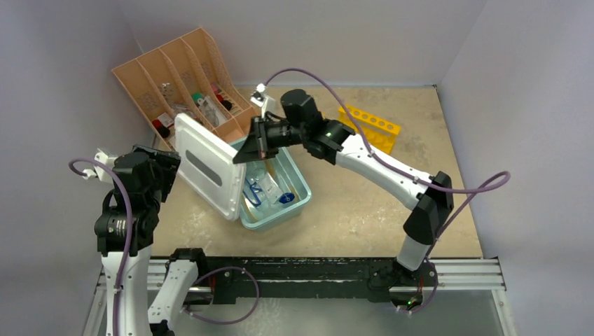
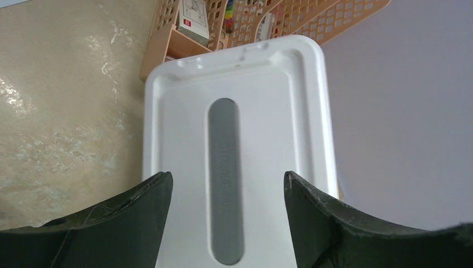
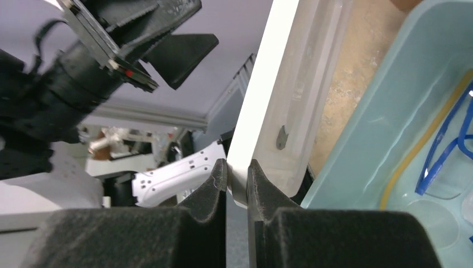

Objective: Organize the chemistry lab equipment

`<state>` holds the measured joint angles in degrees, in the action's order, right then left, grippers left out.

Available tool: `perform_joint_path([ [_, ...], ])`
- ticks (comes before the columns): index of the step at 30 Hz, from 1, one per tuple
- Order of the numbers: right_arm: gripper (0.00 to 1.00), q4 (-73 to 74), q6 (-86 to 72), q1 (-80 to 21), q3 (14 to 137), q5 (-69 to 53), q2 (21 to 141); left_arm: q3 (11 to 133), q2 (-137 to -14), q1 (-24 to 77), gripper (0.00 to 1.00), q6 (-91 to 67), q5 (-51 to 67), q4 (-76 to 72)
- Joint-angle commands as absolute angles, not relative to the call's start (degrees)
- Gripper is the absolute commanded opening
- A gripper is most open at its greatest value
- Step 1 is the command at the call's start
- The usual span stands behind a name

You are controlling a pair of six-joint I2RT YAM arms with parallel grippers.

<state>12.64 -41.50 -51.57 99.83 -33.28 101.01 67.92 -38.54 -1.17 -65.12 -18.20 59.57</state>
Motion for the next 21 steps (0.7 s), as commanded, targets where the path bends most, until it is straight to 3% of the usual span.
perform_joint_path([
  [1, 0.00, -1.21, -51.84, -47.29, 94.84, -40.10, 94.96, 69.14, -39.44, -1.43, 0.72, -62.37, -17.65, 57.61],
  [13, 0.00, -15.72, -65.08, -35.94, 74.79, -47.30, 82.65, 66.37, -40.97, -1.49, 0.72, -60.44, -12.74, 54.32],
  [21, 0.00, -22.82, -69.71, -31.18, 60.73, -46.95, 76.21, 58.72, -42.97, -1.49, 0.72, -60.44, -0.96, 46.62],
])
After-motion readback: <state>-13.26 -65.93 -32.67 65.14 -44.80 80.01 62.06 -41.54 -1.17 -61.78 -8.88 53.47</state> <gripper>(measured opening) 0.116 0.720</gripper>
